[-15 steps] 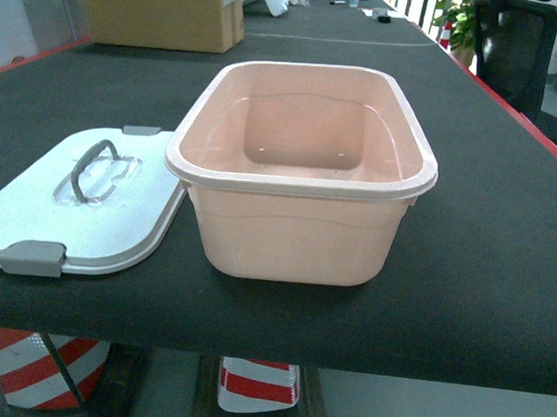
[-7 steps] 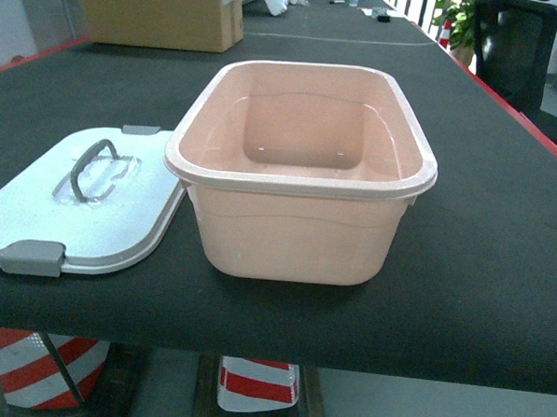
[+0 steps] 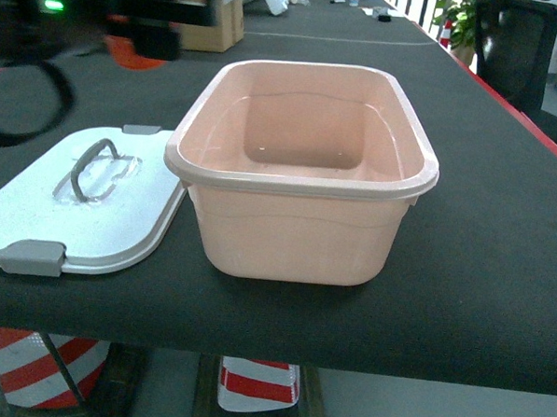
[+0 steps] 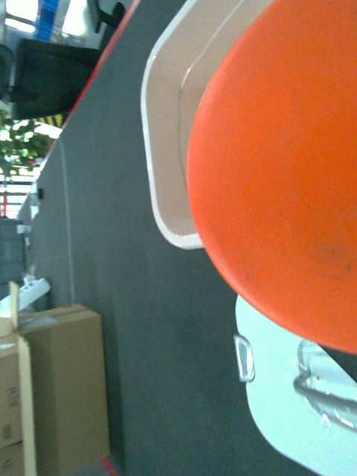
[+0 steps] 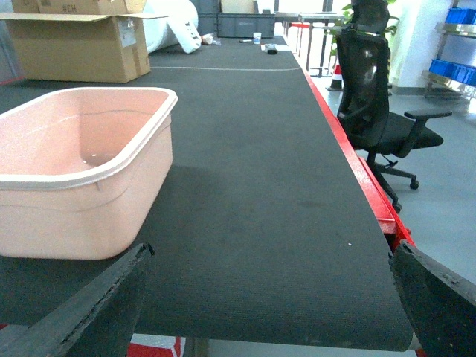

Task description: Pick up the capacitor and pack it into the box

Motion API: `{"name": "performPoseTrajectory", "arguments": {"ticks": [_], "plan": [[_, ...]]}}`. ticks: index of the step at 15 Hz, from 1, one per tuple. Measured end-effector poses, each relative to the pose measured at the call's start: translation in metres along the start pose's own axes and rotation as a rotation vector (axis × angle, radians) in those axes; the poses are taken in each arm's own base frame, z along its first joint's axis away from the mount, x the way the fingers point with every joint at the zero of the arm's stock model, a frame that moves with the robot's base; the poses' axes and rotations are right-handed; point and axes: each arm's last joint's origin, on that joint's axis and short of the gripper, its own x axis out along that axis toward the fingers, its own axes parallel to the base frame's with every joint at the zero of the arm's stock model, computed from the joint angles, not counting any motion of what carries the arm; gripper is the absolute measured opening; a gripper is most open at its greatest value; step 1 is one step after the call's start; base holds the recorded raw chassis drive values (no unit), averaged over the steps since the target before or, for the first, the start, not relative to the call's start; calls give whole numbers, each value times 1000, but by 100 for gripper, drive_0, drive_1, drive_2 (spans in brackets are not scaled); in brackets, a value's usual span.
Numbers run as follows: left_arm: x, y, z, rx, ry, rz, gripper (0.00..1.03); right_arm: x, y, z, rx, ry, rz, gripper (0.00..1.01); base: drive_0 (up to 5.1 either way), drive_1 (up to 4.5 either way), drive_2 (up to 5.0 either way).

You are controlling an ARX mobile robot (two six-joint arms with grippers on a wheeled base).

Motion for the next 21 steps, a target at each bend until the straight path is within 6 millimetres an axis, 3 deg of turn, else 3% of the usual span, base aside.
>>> {"name": "performPoseTrajectory", "arguments": {"ticks": [2, 4, 7, 9, 11, 13, 14, 17, 18, 21], "plan": [[50, -37, -5, 27, 59, 47, 43, 0, 0, 0, 0, 0, 0, 98, 0, 0, 0], [70, -60, -11, 46, 99, 94, 43, 0, 0, 0, 0, 0, 0, 98, 0, 0, 0], [71, -64, -4, 27, 40, 73, 74, 0, 0, 0, 0, 0, 0, 98, 0, 0, 0], [46, -45, 8, 13, -2, 27, 98, 0, 0, 0, 0, 0, 0, 98, 0, 0, 0], [38, -31, 23, -2, -46, 53, 98, 0, 0, 0, 0, -1, 0, 98, 0, 0, 0], [39, -30, 18, -8, -53, 78, 98, 0, 0, 0, 0, 0, 0, 98, 0, 0, 0], [30, -9, 7, -12, -68, 152, 98, 0, 0, 0, 0, 0, 0, 98, 0, 0, 0], [26, 101, -18, -11, -6, 436, 98, 0, 0, 0, 0, 0, 0, 98, 0, 0, 0], [26, 125, -32, -19, 29, 490, 98, 0, 0, 0, 0, 0, 0, 98, 0, 0, 0], [55, 141, -77, -23, 148, 419, 98, 0, 0, 0, 0, 0, 0, 98, 0, 0, 0]]}}
